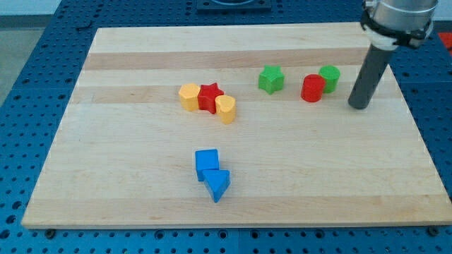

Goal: Slide green circle along with red circle left and a bit down

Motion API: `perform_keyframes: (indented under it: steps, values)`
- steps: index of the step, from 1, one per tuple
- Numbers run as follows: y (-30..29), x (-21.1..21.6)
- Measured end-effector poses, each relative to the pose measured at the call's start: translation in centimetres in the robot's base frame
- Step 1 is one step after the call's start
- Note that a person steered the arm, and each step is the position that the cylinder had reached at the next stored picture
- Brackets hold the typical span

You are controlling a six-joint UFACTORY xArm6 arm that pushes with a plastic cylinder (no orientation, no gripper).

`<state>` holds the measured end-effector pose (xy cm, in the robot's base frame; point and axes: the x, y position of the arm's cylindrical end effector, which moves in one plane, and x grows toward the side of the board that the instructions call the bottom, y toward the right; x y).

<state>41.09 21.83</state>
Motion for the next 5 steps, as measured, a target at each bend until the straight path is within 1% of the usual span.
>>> perform_keyframes:
  steps: [1, 3, 5]
  values:
    - [0.3, -2.5]
    - [-0.2, -5.6]
    - [-3.6, -5.6]
